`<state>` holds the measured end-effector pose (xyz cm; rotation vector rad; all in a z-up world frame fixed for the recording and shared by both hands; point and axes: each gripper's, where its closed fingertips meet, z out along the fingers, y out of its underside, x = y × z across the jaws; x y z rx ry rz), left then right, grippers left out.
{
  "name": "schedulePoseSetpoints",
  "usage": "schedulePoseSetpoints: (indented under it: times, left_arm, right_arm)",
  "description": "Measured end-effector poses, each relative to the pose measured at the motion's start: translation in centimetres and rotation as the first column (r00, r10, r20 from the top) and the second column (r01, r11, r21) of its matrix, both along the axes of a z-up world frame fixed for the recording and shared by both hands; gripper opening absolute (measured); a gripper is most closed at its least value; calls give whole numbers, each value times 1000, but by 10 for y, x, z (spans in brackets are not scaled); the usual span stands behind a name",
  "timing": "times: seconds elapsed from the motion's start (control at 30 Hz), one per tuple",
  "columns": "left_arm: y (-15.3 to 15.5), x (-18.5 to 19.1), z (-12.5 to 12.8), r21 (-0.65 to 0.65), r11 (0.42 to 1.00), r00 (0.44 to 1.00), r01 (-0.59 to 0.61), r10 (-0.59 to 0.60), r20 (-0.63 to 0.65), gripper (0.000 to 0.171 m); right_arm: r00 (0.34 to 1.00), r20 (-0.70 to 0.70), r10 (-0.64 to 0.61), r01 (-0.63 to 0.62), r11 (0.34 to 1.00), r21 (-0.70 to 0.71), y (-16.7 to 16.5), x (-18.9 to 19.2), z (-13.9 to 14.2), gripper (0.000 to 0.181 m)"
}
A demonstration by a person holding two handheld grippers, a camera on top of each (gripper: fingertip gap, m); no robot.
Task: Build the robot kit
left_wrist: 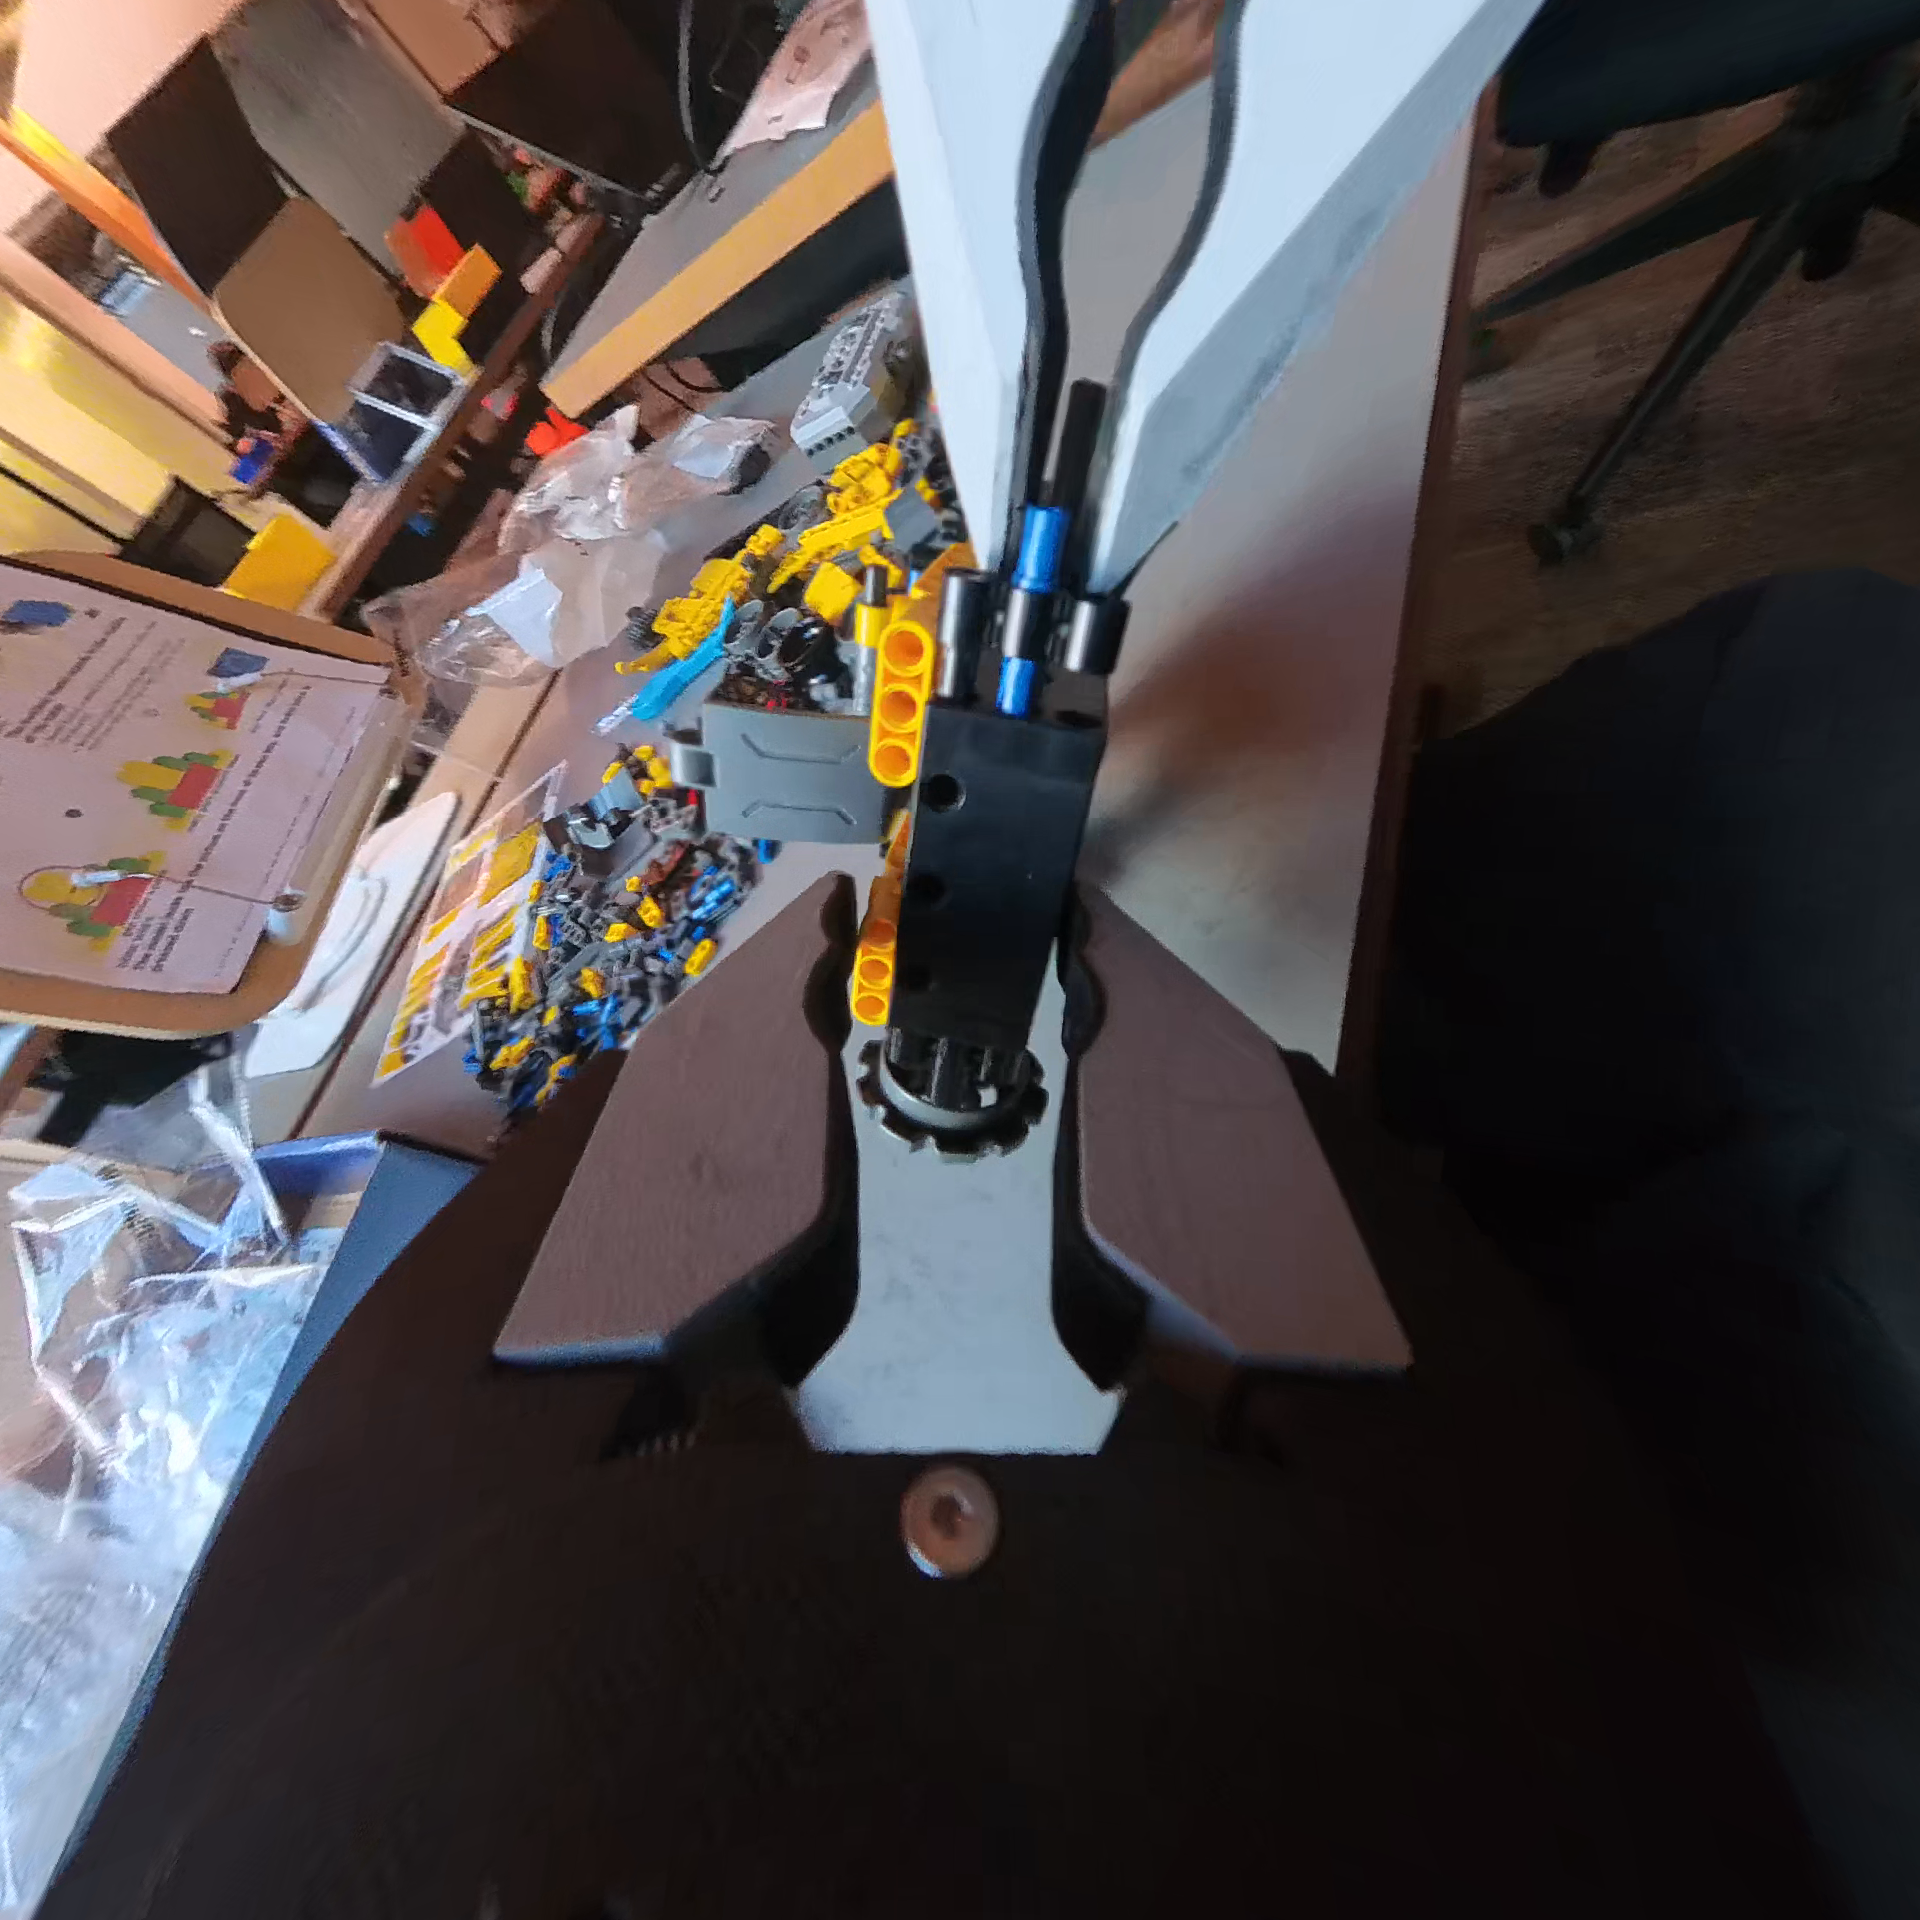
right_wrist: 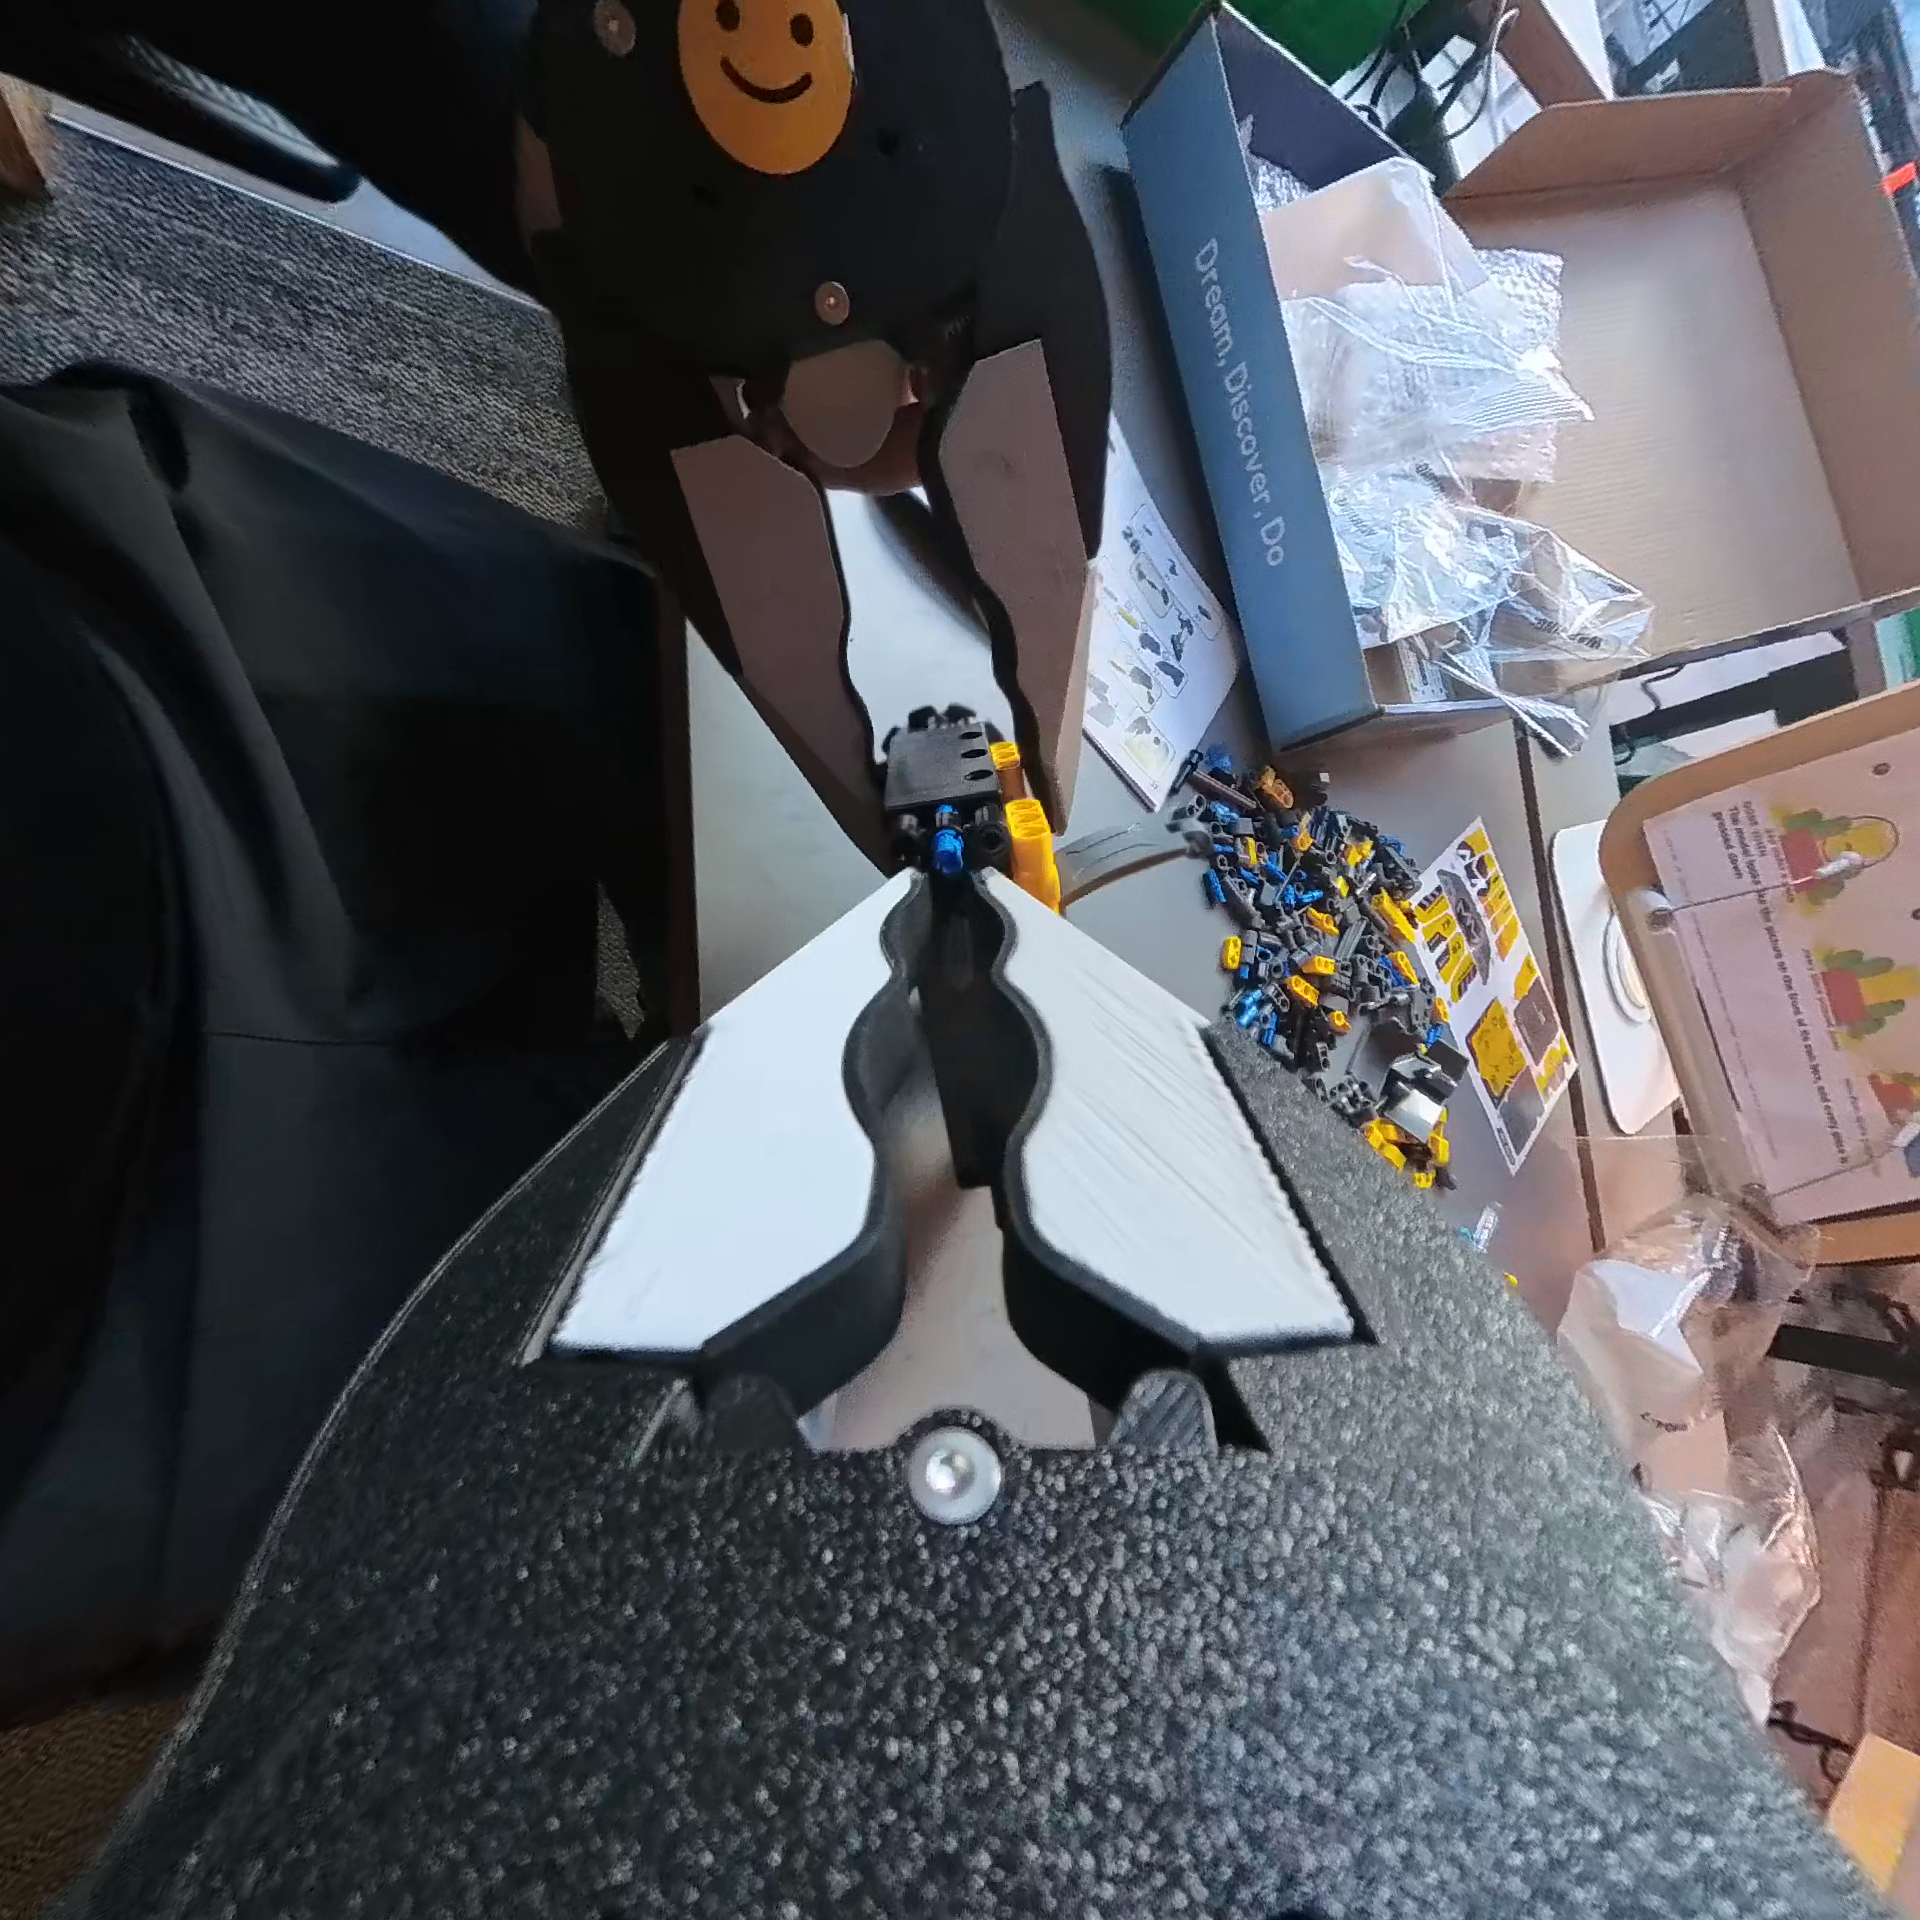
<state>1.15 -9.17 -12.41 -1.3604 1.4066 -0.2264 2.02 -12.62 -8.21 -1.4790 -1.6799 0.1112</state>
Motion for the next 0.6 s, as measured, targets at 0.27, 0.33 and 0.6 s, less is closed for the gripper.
schedulePoseSetpoints:
  times: [0.27, 0.33, 0.6]
  left_arm:
    - [-8, -3, 8, 123, 992, 998, -39, 31, 63, 33]
    - [-11, -2, 6, 133, 991, 999, -16, 11, 39, 26]
    - [-11, -3, 3, 96, 995, 1000, 10, -11, 5, 25]
  right_arm:
    - [1000, -5, 18, -18, 1000, 12, -4, -7, -1, 7]
    - [1000, 0, 19, -19, 1000, 20, -4, -9, -3, 7]
    - [1000, 13, 21, -21, 1000, 10, -3, -11, -8, 7]
